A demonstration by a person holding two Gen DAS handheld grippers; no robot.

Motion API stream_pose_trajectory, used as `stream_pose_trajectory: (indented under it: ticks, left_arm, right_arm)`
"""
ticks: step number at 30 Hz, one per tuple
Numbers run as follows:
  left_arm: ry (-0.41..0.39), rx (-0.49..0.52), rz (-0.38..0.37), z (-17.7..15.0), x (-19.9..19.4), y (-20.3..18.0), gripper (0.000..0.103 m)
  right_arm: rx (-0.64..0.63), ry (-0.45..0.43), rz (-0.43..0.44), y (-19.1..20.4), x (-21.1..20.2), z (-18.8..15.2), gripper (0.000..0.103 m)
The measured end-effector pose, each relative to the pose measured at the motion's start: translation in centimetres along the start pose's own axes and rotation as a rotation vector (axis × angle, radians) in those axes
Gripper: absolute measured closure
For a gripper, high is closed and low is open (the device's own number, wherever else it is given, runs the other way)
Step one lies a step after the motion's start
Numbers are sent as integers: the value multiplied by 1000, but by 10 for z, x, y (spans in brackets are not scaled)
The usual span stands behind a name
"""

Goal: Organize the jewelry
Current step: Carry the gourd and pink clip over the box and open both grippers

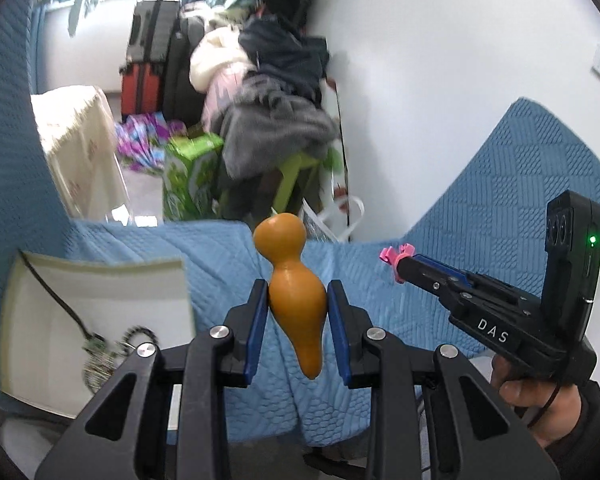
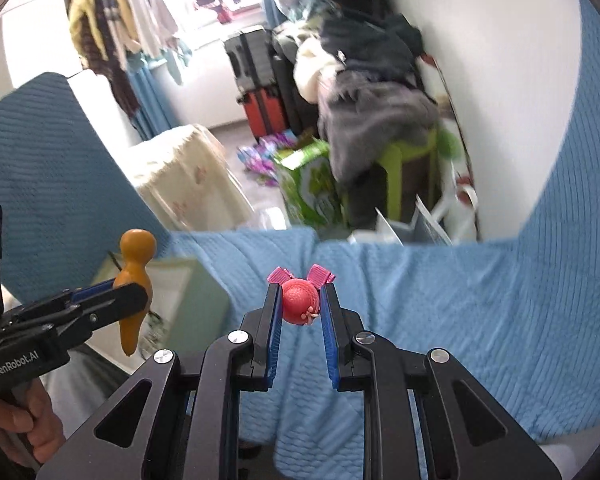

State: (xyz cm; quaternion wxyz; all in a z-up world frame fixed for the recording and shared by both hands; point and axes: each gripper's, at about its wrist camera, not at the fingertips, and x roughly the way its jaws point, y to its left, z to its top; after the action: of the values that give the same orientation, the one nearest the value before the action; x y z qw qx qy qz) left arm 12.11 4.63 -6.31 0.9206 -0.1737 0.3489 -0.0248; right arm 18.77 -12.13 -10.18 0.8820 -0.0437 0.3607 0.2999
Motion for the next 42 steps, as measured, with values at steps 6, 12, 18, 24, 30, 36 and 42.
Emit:
stream_pose_trajectory:
  ticks: [6, 12, 18, 24, 30, 36, 42]
  left_arm:
    - [-78, 27, 34, 15, -39, 23, 72]
    - [-90, 8, 80, 9, -50, 64, 72]
    - [-44, -22, 127, -6, -36, 108, 72]
    - [21, -62, 163, -24, -21, 148, 72]
    - [82, -111, 163, -38, -2, 170, 72]
    - [82, -118, 165, -41, -4, 168, 72]
    - [41, -102, 200, -29, -21, 159, 44]
  right_arm:
    - [-31, -69, 46, 39, -15, 23, 86]
    - [-59, -44, 82, 81, 9, 22, 86]
    - [-104, 22, 103, 119, 47, 3, 86]
    - [-149, 108, 104, 147, 95, -14, 86]
    - [-164, 203, 93, 153, 134, -33, 86]
    - [-162, 243, 85, 151, 142, -39, 86]
    - [-152, 197, 87, 148, 120, -26, 79]
